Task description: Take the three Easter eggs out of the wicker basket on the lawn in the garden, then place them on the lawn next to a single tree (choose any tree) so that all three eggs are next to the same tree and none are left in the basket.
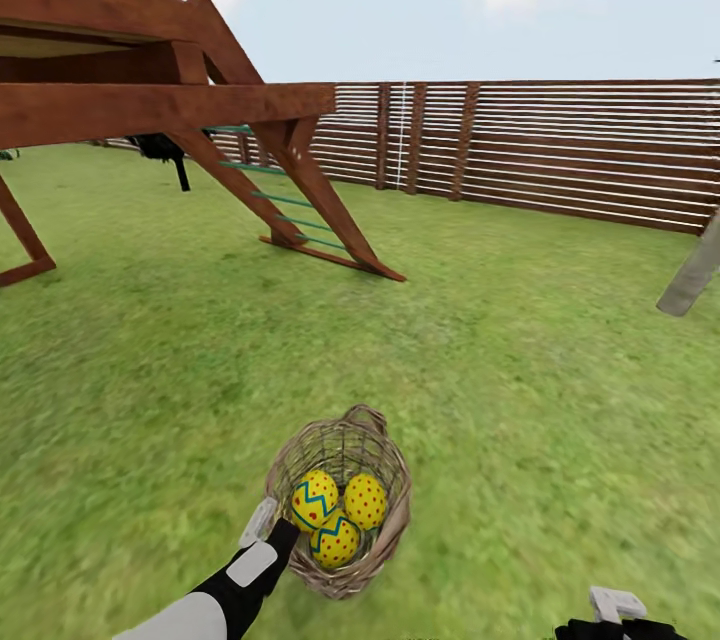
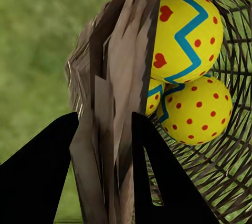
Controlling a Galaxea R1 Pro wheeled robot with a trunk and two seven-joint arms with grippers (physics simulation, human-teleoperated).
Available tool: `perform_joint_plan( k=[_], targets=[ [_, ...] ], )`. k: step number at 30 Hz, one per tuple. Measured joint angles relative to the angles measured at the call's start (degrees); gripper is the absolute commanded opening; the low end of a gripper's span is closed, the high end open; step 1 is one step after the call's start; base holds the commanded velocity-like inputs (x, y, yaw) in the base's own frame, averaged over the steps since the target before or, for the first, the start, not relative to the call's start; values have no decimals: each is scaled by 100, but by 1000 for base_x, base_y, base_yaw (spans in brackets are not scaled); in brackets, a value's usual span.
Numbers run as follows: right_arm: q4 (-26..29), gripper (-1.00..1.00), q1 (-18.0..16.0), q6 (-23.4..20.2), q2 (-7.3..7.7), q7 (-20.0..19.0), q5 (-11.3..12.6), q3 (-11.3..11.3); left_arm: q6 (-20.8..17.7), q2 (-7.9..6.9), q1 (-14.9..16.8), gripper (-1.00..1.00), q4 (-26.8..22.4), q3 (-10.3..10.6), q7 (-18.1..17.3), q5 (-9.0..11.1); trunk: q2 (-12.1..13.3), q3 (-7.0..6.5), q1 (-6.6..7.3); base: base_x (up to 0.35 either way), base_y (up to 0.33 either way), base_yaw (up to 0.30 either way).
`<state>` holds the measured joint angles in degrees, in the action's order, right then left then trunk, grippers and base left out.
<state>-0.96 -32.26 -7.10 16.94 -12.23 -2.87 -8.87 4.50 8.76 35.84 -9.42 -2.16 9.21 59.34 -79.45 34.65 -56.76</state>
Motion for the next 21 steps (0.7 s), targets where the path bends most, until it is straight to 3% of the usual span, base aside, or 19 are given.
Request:
perform_joint_plan(
  k=[21],
  targets=[
    [0,100,70,-2,-70,0,-8,0,-2,0,1,-100,0,-1,0,5,843,-377,461,0,0,-295]
  ],
)
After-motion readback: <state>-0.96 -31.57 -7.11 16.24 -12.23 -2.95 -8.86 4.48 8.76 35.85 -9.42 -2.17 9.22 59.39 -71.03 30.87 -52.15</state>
